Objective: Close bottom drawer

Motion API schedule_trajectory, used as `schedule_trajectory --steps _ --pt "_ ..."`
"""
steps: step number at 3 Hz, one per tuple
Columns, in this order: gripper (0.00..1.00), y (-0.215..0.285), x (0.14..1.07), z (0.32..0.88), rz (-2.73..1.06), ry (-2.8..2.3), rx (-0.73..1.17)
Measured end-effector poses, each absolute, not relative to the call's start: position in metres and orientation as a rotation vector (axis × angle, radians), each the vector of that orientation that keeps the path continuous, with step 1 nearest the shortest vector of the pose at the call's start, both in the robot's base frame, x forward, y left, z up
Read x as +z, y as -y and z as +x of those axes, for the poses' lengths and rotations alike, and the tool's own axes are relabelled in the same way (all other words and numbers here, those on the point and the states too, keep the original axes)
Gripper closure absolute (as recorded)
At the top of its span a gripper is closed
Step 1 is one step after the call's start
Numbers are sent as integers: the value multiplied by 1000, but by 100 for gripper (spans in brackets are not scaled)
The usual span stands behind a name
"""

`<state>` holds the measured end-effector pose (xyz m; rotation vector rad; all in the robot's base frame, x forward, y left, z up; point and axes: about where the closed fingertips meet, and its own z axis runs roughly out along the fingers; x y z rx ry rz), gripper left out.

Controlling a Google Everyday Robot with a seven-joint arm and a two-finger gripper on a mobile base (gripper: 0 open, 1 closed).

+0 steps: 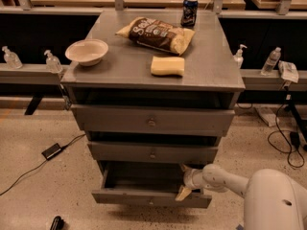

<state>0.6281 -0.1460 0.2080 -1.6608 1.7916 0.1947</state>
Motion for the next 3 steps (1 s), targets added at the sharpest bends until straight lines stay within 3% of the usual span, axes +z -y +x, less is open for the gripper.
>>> schedule_trajectory --steps 2,3 --pt "0 156 223 607 -1663 -1767 171" --pt "18 160 226 566 -1660 -1793 175"
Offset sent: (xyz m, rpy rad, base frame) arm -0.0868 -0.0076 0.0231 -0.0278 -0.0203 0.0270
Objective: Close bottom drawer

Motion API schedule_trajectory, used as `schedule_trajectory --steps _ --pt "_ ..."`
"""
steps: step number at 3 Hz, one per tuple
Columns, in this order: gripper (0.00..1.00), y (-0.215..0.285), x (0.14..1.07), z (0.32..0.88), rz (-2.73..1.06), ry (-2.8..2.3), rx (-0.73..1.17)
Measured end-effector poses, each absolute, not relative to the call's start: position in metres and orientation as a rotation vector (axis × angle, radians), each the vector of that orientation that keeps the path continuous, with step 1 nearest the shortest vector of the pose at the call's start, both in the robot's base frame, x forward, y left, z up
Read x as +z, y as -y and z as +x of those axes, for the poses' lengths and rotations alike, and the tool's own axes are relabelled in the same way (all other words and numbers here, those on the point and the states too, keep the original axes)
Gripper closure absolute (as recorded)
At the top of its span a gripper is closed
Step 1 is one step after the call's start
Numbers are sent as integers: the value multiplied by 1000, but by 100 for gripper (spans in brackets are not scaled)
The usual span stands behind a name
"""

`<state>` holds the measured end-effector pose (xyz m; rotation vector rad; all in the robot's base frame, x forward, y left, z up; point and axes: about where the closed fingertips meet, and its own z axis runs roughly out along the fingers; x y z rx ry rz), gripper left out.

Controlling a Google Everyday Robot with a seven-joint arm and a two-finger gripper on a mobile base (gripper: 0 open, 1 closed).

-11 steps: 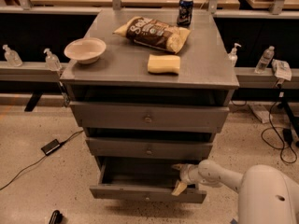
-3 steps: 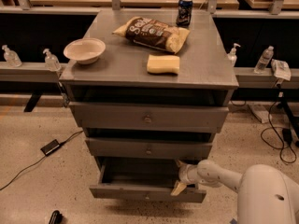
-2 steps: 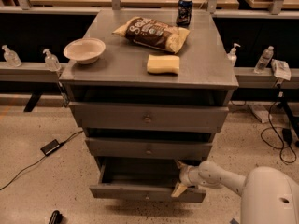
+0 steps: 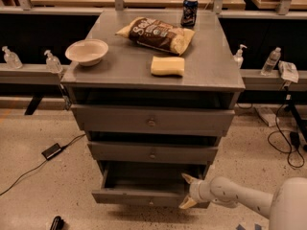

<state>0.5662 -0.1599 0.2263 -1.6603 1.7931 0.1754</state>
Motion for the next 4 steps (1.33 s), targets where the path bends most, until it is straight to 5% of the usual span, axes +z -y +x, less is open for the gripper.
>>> schedule_trajectory --steps 2,3,4 --pt "80 172 230 481 -1641 -1834 235" --pt "100 180 215 469 -1663 -1853 250" --pt "100 178 186 456 -1632 -1812 325"
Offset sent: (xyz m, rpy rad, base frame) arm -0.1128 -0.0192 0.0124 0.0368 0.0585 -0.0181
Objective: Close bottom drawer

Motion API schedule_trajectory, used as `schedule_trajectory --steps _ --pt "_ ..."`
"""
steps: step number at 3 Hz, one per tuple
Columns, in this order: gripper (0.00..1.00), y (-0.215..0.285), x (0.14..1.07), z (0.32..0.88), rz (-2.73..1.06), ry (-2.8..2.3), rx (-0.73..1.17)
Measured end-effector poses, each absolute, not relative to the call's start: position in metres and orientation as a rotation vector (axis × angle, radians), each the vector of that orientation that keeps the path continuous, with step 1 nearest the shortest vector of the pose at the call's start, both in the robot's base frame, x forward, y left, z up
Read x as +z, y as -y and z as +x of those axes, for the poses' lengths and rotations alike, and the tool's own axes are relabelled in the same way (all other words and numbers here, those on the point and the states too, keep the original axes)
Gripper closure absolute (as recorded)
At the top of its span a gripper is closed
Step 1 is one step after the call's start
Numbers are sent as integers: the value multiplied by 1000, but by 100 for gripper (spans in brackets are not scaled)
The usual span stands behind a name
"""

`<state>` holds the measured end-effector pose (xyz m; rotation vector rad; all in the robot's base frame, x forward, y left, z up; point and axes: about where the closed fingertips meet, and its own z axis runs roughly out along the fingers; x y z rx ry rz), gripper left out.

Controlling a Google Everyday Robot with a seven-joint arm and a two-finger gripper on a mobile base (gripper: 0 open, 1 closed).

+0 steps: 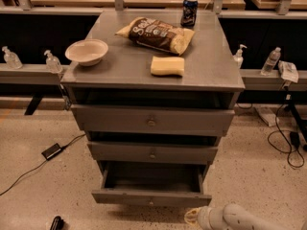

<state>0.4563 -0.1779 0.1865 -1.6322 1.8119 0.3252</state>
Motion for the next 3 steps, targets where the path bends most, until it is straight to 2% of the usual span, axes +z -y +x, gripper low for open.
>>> schedule_trajectory --steps 3 --pt "100 185 142 531 -1622 -1651 349"
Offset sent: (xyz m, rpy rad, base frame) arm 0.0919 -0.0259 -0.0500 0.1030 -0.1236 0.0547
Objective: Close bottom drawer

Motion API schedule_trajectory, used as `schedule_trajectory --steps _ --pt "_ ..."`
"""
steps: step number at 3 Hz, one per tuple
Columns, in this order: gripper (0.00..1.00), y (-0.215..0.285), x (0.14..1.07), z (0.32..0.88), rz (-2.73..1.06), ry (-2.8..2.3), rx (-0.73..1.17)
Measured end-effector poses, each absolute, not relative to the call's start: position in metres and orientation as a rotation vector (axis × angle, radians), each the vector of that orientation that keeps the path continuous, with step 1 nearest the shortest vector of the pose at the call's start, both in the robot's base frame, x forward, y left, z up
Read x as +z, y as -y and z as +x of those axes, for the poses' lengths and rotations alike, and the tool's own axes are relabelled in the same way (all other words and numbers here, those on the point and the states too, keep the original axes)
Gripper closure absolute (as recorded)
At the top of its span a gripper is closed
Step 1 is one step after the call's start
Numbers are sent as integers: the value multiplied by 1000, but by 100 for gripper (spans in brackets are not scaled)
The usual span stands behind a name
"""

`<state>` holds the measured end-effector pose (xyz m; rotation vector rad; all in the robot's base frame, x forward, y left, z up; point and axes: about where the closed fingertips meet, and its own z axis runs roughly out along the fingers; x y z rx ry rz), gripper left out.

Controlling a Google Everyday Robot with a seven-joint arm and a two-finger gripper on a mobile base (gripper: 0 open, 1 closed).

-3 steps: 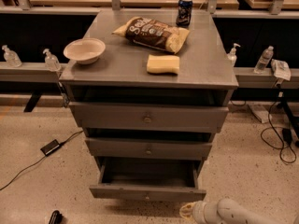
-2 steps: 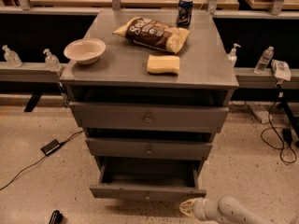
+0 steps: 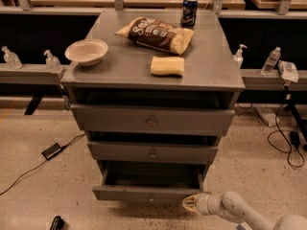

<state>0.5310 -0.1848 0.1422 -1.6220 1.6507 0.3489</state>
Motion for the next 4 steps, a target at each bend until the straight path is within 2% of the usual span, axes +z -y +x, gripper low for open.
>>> schedule_trajectory --steps 3,4 --pt "100 176 144 550 -1631 -1619 335" --pt "100 169 150 572 -1620 -1612 303"
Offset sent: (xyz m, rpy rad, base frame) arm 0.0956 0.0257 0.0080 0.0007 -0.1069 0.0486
